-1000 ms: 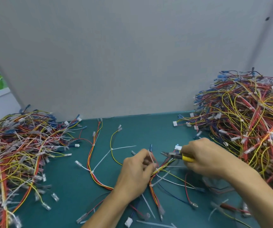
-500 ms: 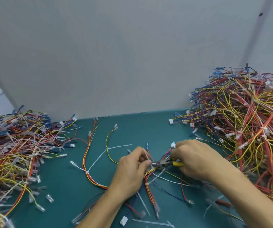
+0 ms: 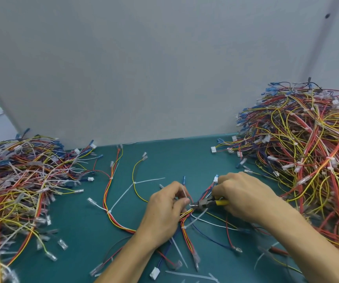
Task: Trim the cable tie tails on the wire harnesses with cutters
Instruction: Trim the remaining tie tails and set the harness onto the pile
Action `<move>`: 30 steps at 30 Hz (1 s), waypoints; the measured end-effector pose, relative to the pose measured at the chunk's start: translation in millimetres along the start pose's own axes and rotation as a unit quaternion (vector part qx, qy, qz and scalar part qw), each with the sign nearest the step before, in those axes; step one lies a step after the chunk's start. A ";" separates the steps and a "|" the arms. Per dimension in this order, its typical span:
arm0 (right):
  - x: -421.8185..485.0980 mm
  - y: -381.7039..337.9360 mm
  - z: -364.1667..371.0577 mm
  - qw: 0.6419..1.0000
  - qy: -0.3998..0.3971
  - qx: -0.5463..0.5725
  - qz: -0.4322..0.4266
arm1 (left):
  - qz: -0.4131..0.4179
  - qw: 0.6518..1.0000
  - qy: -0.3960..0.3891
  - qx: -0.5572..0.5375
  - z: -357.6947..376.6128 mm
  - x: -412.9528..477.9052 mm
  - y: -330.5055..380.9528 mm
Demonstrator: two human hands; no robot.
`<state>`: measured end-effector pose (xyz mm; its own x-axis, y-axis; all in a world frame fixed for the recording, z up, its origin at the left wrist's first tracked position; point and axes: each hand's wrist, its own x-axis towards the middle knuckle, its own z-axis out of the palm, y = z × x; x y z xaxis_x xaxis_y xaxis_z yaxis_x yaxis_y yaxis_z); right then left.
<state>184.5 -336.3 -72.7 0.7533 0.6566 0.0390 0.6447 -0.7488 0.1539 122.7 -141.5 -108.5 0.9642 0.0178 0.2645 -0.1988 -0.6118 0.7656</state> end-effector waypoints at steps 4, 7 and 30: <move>0.7 -0.3 0.3 1.000 -0.007 0.010 0.000 | 0.000 1.000 -0.001 0.007 0.0 0.1 1.1; 0.2 0.2 1.3 1.000 -0.021 0.021 0.008 | -0.006 1.000 0.002 0.008 0.8 0.2 1.6; -3.9 -10.9 -6.9 0.996 -0.051 0.028 0.062 | -0.019 1.000 0.006 -0.005 4.4 -0.2 -0.3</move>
<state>173.7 -330.1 -67.7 0.8347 0.5488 -0.0463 0.5505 -0.8291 0.0979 123.3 -144.8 -111.3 0.9690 0.0507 0.2418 -0.1635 -0.6022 0.7814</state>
